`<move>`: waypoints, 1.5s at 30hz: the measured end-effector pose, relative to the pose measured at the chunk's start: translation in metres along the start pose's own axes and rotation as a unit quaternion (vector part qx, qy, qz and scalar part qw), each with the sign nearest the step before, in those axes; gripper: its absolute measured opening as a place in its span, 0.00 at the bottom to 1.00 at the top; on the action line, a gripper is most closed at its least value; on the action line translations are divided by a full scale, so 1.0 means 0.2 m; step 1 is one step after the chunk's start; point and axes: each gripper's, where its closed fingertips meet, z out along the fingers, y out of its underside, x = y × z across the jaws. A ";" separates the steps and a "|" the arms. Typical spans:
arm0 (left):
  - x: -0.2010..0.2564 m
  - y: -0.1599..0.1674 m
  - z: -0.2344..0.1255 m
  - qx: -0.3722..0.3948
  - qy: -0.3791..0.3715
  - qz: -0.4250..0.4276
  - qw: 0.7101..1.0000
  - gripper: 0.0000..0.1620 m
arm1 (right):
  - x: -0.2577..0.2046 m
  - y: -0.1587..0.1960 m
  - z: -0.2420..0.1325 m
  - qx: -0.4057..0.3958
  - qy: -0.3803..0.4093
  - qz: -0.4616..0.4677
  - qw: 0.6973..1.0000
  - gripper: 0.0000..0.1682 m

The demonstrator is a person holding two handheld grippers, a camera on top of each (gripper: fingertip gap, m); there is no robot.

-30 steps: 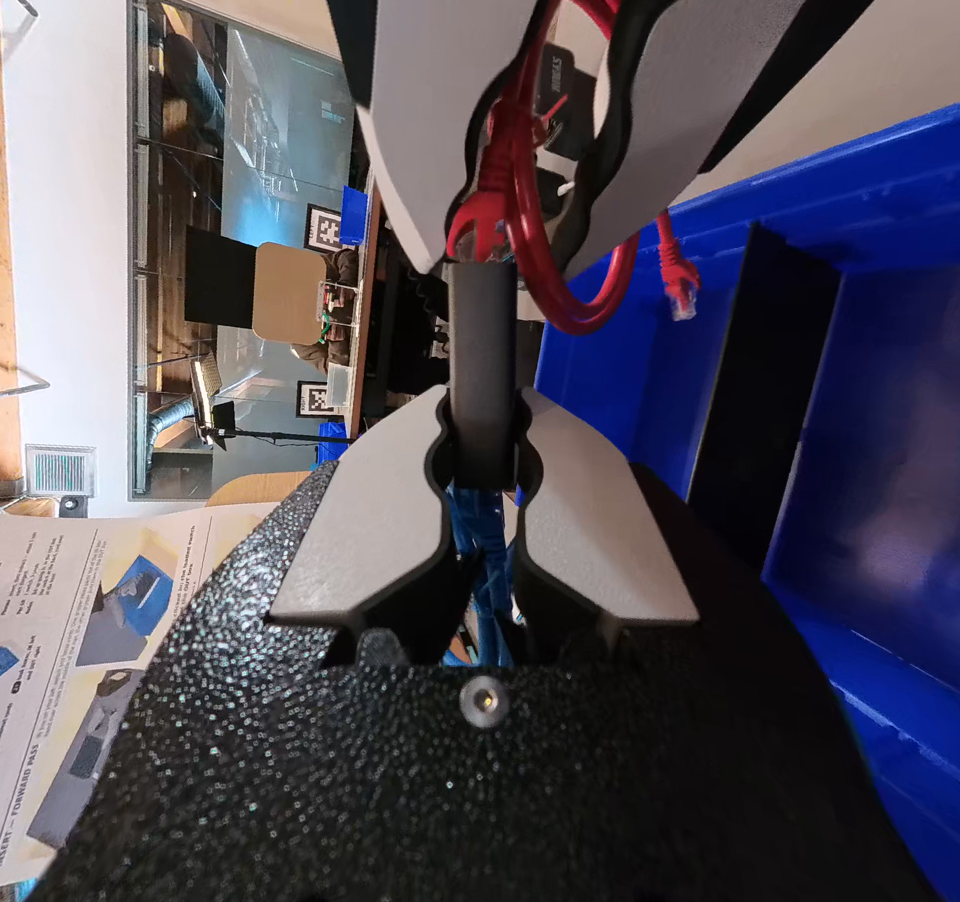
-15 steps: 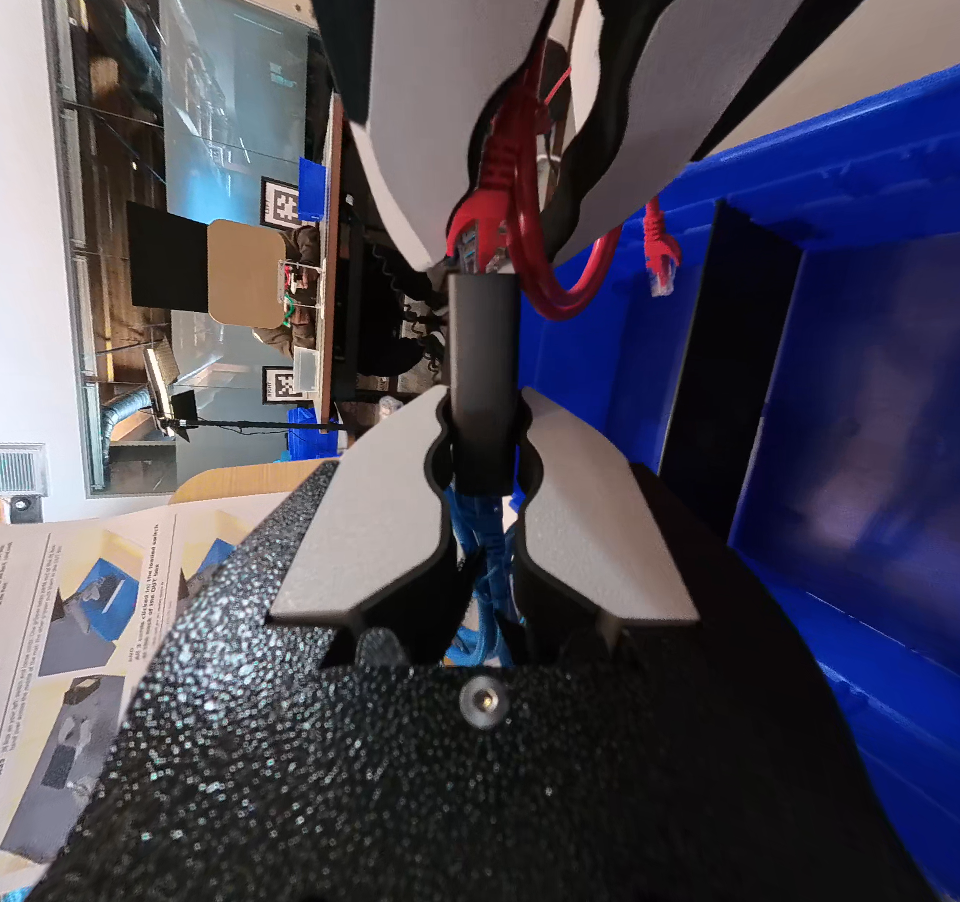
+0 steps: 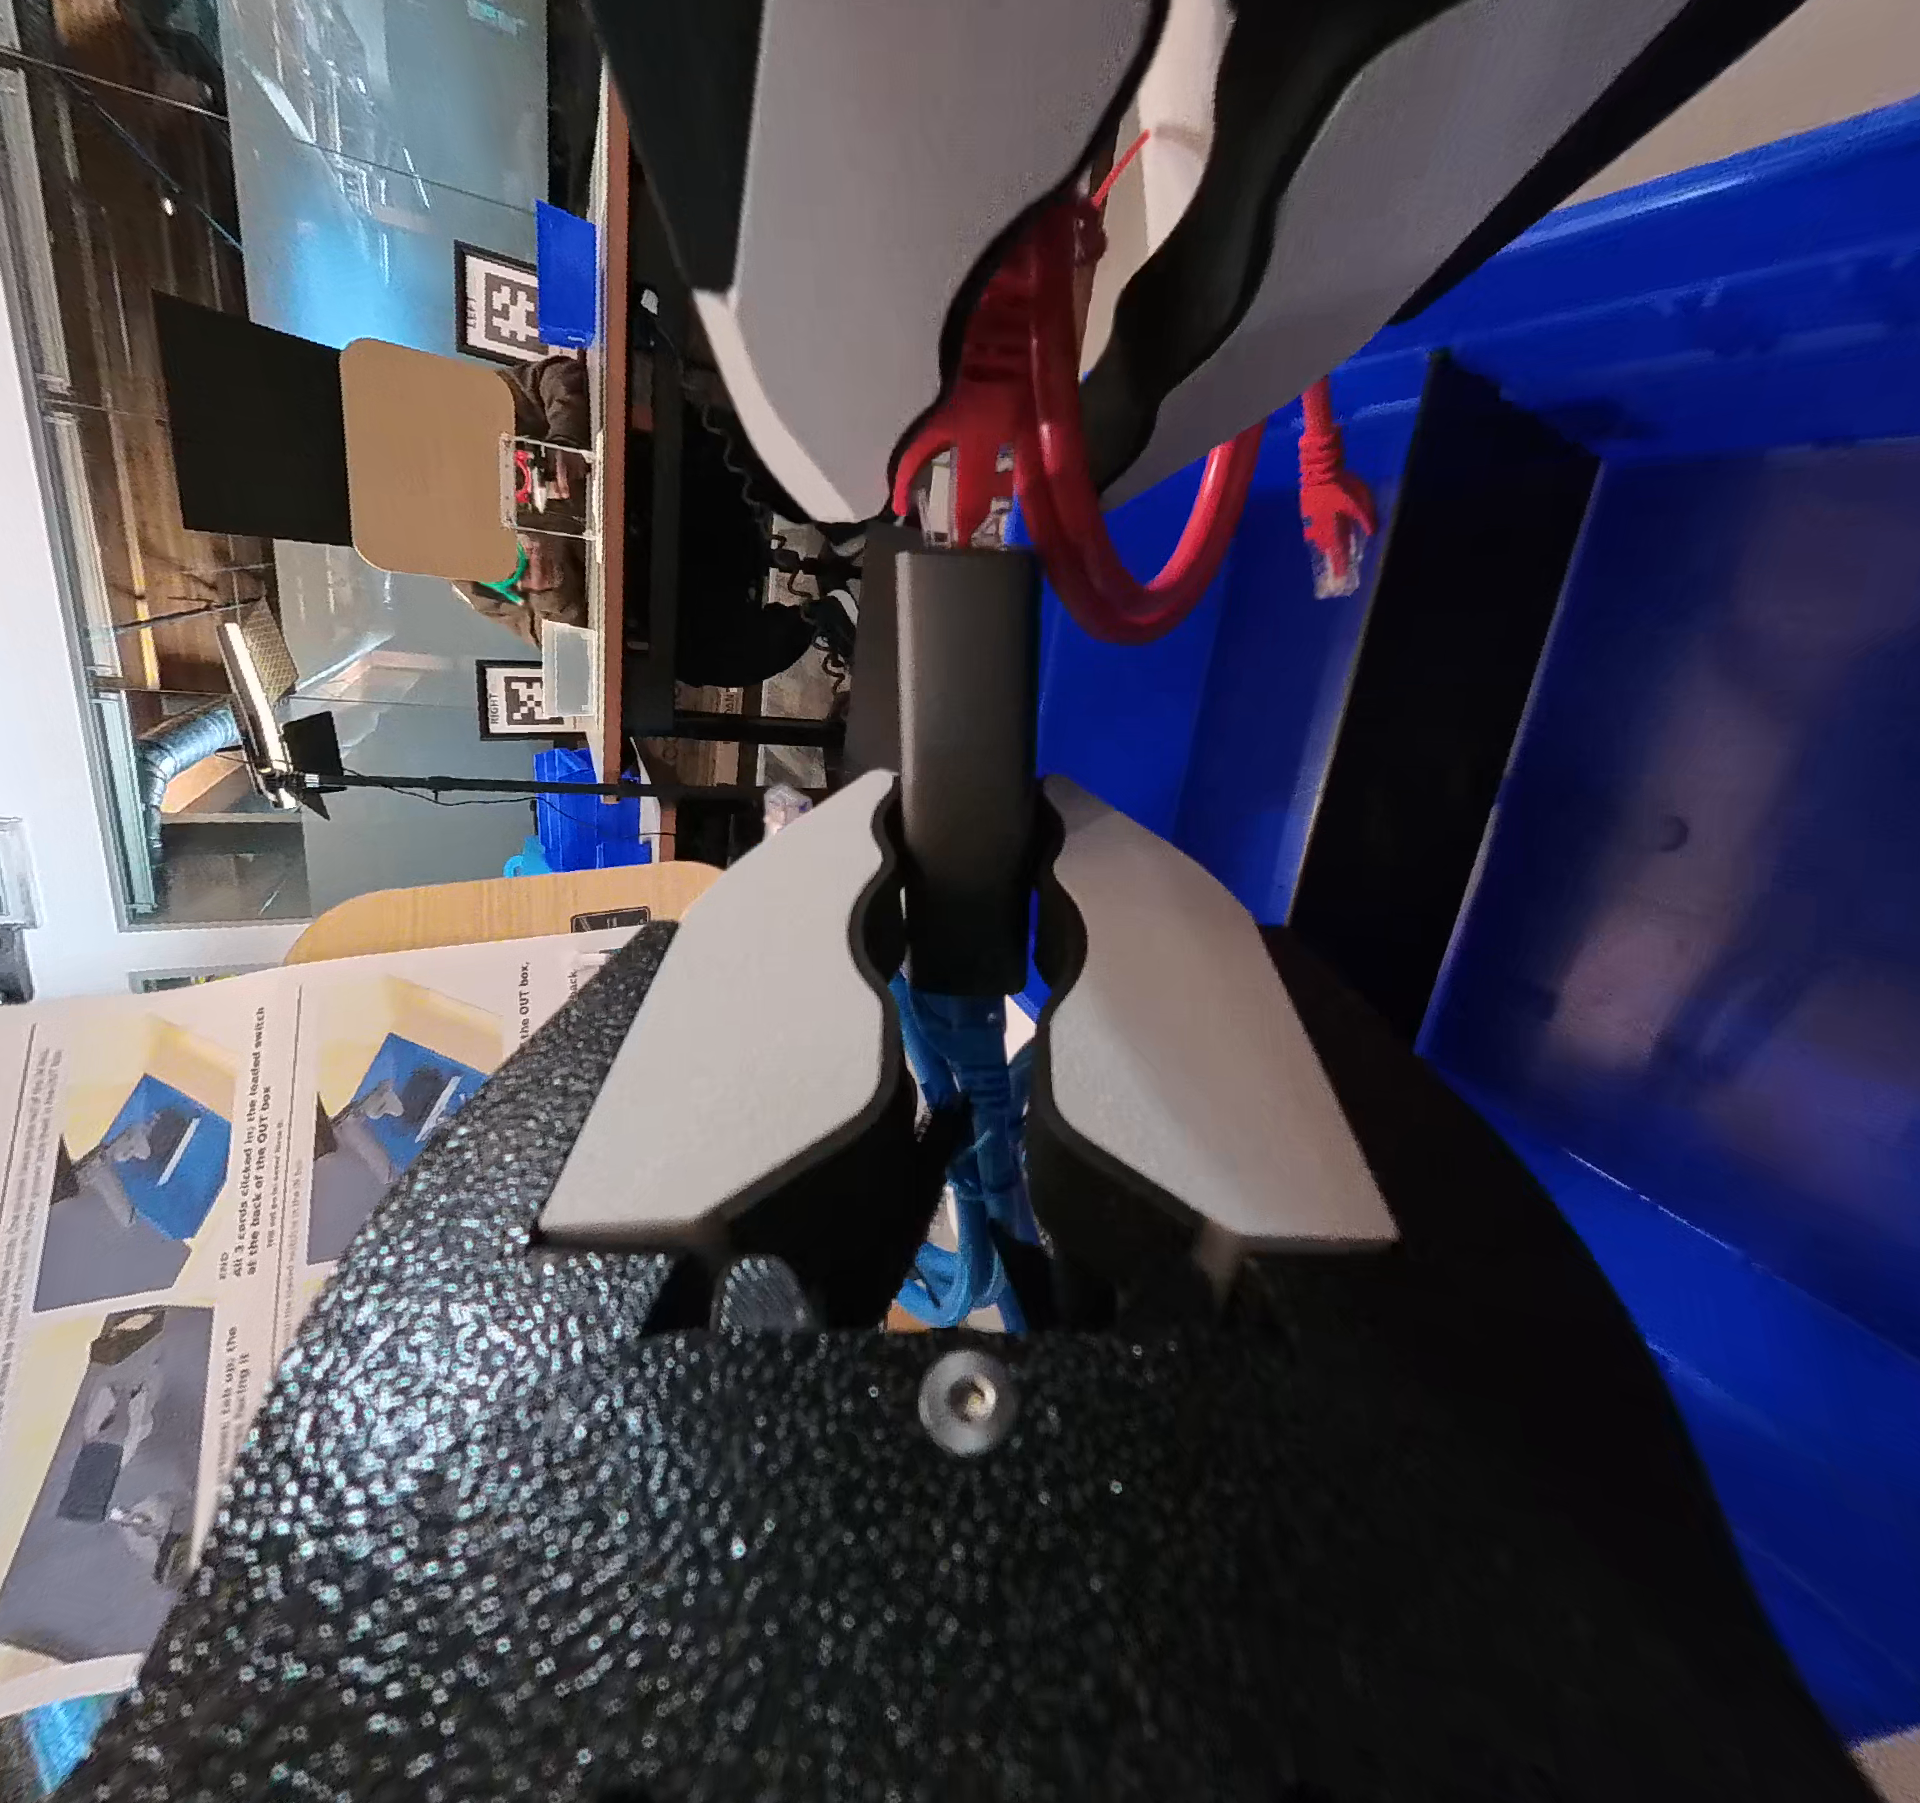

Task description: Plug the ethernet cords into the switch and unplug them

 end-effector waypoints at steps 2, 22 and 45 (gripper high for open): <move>0.01 0.00 0.01 -0.007 0.003 0.002 1.000 0.12 | -0.01 0.01 0.01 -0.014 0.001 -0.016 1.000 0.19; 0.01 -0.05 0.11 0.055 -0.006 -0.021 0.998 0.13 | -0.06 0.05 0.06 -0.008 -0.054 -0.009 0.998 0.12; 0.20 -0.12 -0.03 0.098 0.090 0.017 0.991 0.13 | -0.12 -0.07 -0.11 0.145 -0.047 -0.274 0.950 0.10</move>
